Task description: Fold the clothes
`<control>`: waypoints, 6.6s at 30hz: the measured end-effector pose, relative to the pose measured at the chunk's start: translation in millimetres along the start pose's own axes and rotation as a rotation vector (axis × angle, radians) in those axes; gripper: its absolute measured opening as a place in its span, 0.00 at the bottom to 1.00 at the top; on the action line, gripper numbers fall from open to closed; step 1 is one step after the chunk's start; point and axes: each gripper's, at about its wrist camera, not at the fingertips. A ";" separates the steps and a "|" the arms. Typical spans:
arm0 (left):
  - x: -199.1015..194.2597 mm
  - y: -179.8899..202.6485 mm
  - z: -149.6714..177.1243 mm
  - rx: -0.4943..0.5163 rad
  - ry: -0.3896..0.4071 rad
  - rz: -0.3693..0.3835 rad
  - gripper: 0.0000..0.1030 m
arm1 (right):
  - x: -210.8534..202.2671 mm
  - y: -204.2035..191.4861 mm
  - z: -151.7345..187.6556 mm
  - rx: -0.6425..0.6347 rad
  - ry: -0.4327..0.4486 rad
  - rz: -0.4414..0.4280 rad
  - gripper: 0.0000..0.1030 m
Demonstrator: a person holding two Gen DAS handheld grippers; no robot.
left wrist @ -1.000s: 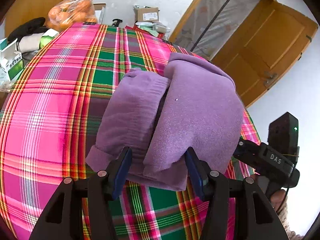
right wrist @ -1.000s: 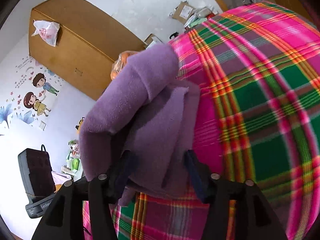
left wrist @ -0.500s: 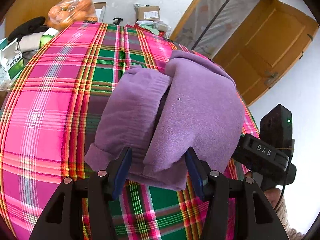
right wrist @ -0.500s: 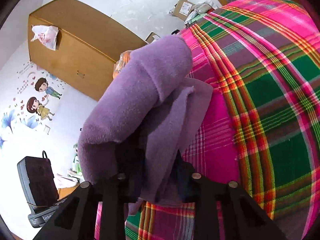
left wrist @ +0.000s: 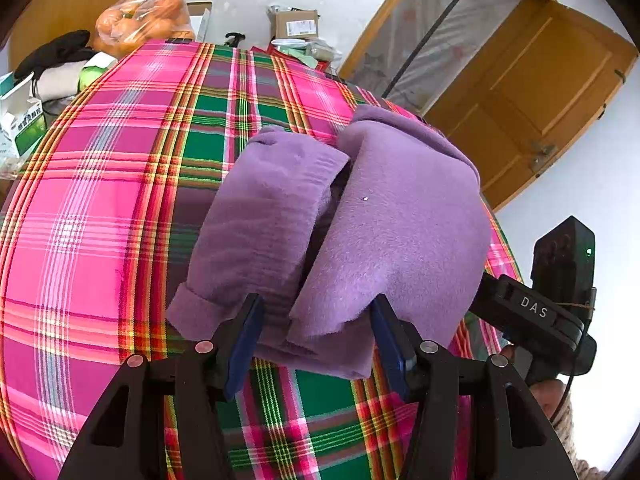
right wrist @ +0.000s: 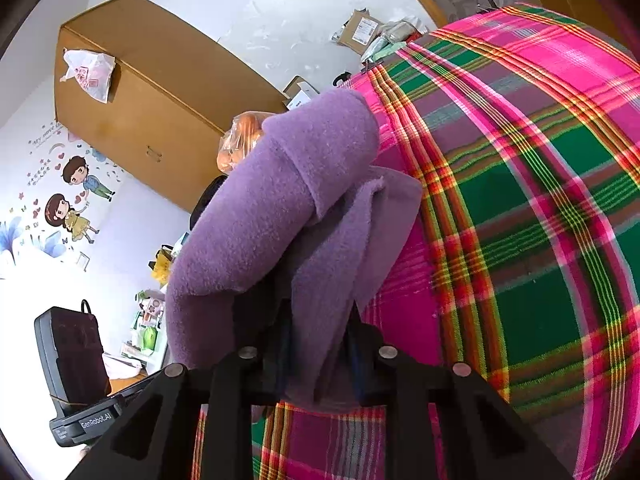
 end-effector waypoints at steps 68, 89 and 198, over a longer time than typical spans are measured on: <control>29.1 63.8 14.4 0.120 -0.094 -0.033 0.56 | -77.2 13.4 -12.7 -0.217 0.213 0.292 0.07; 30.8 69.9 16.1 0.106 -0.094 -0.042 0.56 | -114.9 33.5 -27.4 -0.174 0.323 0.333 0.06; 13.6 17.4 -20.5 0.292 -0.082 -0.226 0.56 | 0.1 -85.7 29.0 -0.382 0.019 0.246 0.30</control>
Point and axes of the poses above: each gripper's, at about its wrist camera, not at the fingertips, and x roughly the way its jaws point, y to its right, z to its underside, and after that the axes turned 1 degree about y, right-handed
